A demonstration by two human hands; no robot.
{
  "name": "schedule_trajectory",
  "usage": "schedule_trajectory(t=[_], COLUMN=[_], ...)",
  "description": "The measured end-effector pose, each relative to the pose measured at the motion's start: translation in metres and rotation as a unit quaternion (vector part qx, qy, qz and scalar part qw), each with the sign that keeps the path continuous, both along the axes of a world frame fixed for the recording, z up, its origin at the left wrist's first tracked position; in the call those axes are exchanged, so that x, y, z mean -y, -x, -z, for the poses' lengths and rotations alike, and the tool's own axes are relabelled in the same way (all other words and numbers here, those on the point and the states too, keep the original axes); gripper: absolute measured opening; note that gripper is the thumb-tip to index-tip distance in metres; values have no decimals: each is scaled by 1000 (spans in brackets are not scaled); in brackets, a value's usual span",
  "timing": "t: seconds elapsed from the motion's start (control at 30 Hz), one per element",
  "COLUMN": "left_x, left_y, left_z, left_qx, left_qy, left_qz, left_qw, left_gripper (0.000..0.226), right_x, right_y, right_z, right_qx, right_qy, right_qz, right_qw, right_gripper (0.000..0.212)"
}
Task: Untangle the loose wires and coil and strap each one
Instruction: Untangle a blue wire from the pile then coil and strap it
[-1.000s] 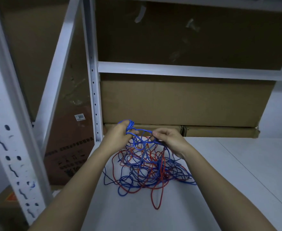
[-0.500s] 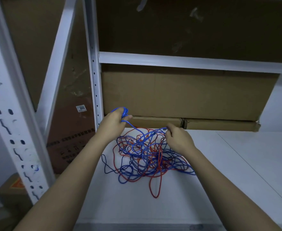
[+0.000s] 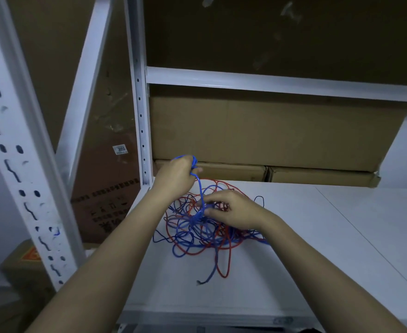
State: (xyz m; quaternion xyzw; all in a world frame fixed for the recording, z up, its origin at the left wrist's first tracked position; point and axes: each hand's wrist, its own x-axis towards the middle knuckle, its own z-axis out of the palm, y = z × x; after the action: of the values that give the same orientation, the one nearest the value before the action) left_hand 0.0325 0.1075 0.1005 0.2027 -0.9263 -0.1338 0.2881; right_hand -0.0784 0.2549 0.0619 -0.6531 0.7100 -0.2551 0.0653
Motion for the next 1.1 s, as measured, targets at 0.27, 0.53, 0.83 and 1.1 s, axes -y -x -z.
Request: schedule_trajectory(t=[0.27, 0.53, 0.83, 1.1], left_x=[14, 4, 42, 49], left_y=[-28, -16, -9, 4], left_z=[48, 78, 43, 35], left_qx=[140, 174, 80, 60], left_qy=[-217, -234, -222, -221], left_qz=[61, 101, -95, -182], left_qw=[964, 951, 967, 956], left_gripper=[30, 27, 41, 23], right_x=[-9, -4, -25, -23], right_y=[2, 12, 32, 17], right_z=[28, 19, -17, 6], right_qx=[71, 51, 176, -119], right_qy=[12, 29, 11, -4], right_qz=[47, 43, 38, 77], right_qw=[996, 997, 984, 990], right_gripper=[17, 17, 12, 23])
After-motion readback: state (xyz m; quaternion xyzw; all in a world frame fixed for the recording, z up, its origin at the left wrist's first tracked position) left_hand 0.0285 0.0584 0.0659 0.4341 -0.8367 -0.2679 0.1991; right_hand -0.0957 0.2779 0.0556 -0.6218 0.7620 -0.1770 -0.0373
